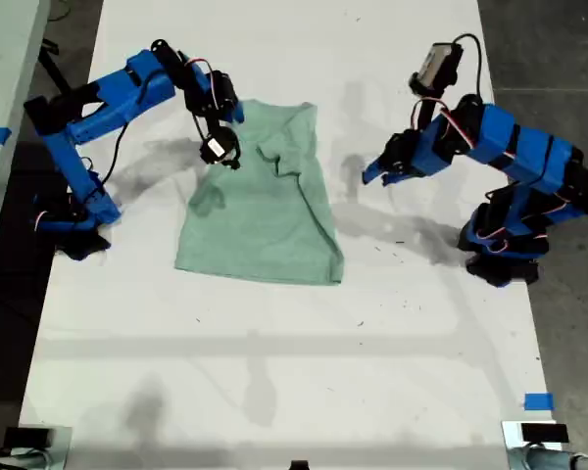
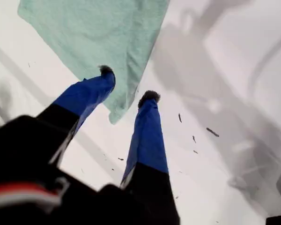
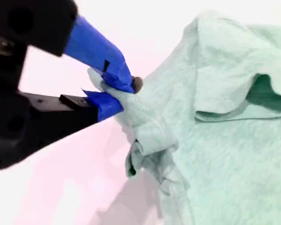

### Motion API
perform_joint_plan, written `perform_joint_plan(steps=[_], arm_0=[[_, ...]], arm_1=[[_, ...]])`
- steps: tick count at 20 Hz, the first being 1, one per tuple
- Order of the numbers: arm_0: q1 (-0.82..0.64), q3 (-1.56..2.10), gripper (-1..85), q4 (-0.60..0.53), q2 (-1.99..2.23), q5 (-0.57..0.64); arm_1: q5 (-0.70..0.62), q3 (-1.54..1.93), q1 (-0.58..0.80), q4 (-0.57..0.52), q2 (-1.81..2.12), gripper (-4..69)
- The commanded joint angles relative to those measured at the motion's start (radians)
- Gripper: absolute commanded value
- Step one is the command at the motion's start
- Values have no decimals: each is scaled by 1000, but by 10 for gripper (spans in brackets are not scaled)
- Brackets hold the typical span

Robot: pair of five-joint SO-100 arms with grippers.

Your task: Fold t-shirt

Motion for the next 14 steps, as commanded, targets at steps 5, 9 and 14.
perform_joint_plan(steps=[5, 9, 14], arm_0=[[63, -462, 2, -64, -425, -49], [67, -551, 232, -54, -511, -5], [135, -574, 278, 192, -250, 121]], arm_1=[[72, 80, -69, -37, 120, 153], [92, 133, -83, -60, 150, 150], [89, 141, -81, -72, 158, 149]])
